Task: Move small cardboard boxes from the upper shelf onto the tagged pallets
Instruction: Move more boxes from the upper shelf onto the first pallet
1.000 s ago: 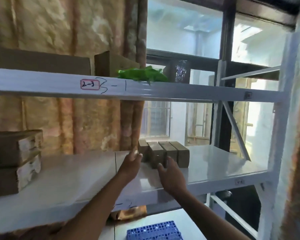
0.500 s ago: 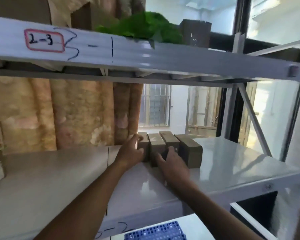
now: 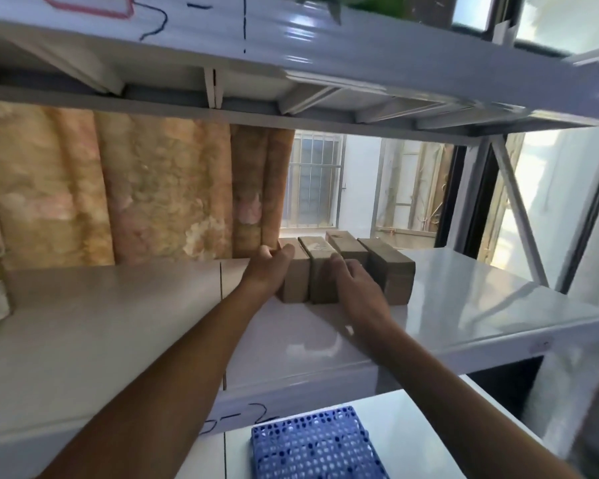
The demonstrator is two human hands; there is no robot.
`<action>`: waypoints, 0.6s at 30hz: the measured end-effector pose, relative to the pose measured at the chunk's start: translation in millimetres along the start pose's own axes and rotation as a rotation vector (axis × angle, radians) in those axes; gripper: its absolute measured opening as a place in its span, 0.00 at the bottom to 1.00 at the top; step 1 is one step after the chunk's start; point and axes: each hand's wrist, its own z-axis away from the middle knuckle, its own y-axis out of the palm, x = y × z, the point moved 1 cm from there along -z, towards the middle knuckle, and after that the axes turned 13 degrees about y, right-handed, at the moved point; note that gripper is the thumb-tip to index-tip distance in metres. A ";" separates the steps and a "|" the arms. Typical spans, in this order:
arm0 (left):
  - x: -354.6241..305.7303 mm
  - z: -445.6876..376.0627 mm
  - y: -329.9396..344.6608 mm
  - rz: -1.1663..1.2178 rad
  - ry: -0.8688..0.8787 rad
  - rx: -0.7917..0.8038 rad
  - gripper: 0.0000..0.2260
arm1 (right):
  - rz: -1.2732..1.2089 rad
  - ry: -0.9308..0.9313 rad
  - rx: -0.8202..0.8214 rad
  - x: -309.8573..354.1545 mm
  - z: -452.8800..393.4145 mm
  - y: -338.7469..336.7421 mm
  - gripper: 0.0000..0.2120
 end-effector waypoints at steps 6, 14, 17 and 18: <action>0.4 13.9 0.3 -0.018 0.051 0.057 0.26 | -0.132 0.015 0.023 -3.0 -0.9 -3.7 0.19; -22.8 65.9 -6.7 0.056 0.151 0.007 0.27 | -0.230 -0.031 0.140 2.7 42.1 -21.5 0.17; -32.6 99.8 -15.4 0.107 0.203 -0.023 0.24 | -0.231 -0.084 0.120 3.1 78.1 -30.8 0.18; -38.6 111.5 -21.4 0.133 0.218 -0.036 0.23 | -0.262 -0.095 0.121 5.0 92.6 -33.2 0.18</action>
